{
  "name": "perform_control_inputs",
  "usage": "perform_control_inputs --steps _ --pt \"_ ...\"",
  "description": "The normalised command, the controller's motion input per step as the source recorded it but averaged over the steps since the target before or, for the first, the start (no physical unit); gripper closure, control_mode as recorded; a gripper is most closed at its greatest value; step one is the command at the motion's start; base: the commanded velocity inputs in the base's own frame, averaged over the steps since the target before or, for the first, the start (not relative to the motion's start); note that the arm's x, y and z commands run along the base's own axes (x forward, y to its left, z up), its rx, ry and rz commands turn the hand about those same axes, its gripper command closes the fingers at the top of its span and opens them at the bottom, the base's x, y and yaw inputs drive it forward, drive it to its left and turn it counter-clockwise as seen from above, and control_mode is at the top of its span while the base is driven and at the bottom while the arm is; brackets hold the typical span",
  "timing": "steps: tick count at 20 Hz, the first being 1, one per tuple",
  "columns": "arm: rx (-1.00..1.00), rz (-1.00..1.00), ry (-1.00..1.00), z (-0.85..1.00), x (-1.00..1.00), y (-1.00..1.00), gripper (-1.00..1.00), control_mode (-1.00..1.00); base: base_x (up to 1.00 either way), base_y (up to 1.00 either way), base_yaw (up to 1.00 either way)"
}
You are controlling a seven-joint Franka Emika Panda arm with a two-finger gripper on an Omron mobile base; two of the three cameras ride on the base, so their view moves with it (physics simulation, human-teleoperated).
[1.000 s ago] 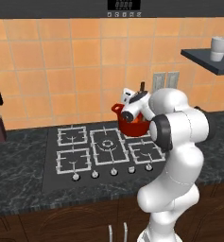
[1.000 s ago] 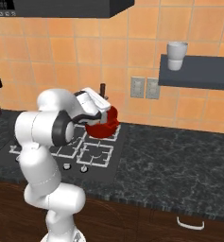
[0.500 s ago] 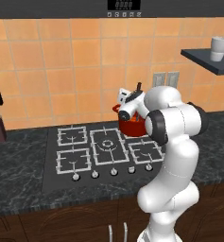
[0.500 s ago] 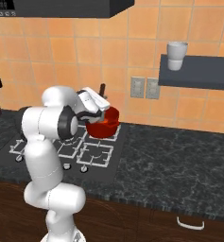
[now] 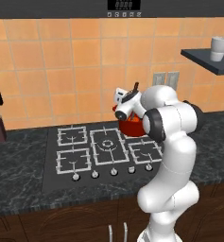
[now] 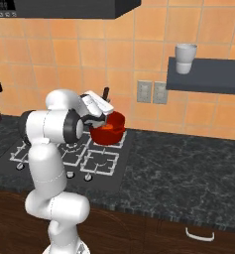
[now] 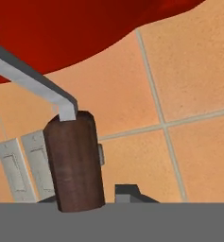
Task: Put the squash and tomato in the pot. Retrieve the spatula and lightly stir the vegetables in the pot.
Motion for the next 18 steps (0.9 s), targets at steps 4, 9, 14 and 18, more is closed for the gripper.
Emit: perform_control_inputs --steps 4,9,14,18 --pt "-0.01 0.17 0.00 0.00 0.02 -0.24 1.00 -1.00 0.00 0.00 0.00" --pt "-0.03 0.15 0.11 0.00 0.00 -0.29 1.00 -1.00 0.00 0.00 0.00" --pt "-0.05 0.03 0.02 -0.01 0.04 -0.09 1.00 -1.00 0.00 0.00 0.00" --pt "-0.05 0.02 0.00 -0.09 0.01 -0.26 1.00 -1.00 0.00 0.00 0.00"
